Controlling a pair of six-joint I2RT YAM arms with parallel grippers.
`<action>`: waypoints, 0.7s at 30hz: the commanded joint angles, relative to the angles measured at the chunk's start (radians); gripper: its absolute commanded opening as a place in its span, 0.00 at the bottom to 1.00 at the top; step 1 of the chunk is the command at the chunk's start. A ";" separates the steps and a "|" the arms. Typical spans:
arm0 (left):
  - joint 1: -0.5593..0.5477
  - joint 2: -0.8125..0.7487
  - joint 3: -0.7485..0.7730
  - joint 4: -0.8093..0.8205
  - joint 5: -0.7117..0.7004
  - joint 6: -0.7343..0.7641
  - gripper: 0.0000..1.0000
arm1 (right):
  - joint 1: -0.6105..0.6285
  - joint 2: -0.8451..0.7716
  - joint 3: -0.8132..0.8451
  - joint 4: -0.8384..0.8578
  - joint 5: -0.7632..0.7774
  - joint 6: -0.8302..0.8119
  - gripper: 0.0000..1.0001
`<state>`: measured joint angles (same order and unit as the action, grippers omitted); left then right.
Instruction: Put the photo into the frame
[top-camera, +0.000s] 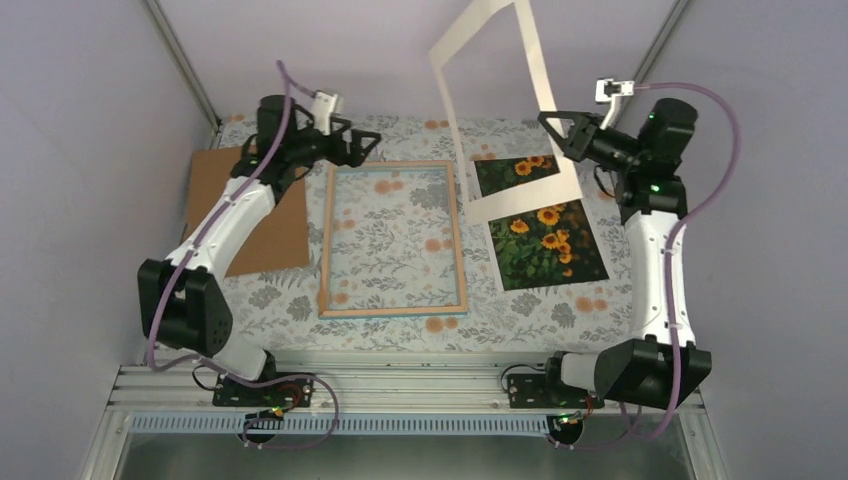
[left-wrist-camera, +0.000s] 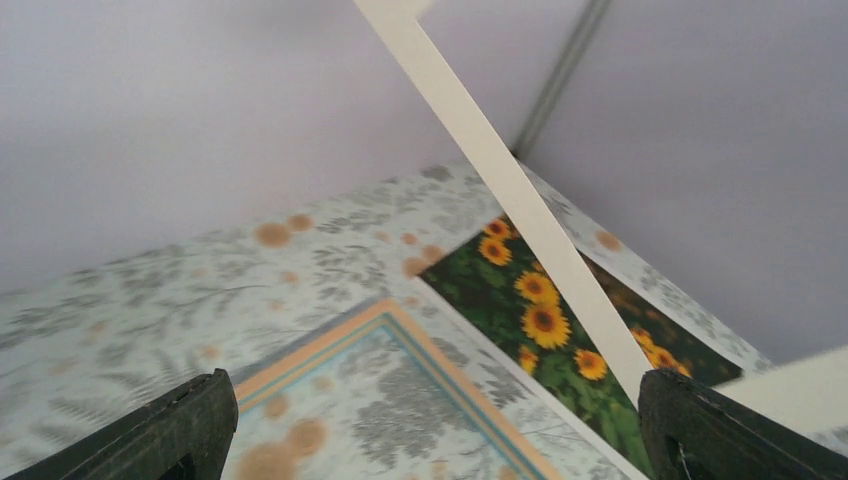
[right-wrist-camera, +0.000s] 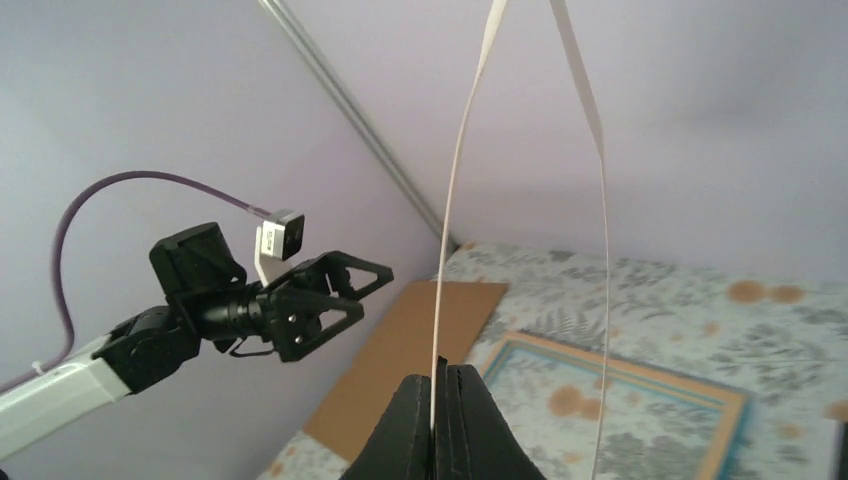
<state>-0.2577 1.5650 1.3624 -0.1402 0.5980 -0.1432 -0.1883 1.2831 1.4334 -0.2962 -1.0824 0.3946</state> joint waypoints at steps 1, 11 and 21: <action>0.113 -0.105 -0.069 0.035 -0.004 -0.013 1.00 | 0.084 0.026 -0.094 0.287 0.037 0.314 0.03; 0.310 -0.220 -0.146 -0.022 -0.144 -0.002 1.00 | 0.241 0.137 -0.127 0.346 0.134 0.487 0.03; 0.328 -0.254 -0.184 -0.056 -0.192 0.062 1.00 | 0.440 0.273 -0.035 0.472 0.213 0.653 0.03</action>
<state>0.0597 1.3369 1.1980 -0.1783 0.4355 -0.1173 0.1974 1.5211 1.3403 0.0734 -0.9127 0.9257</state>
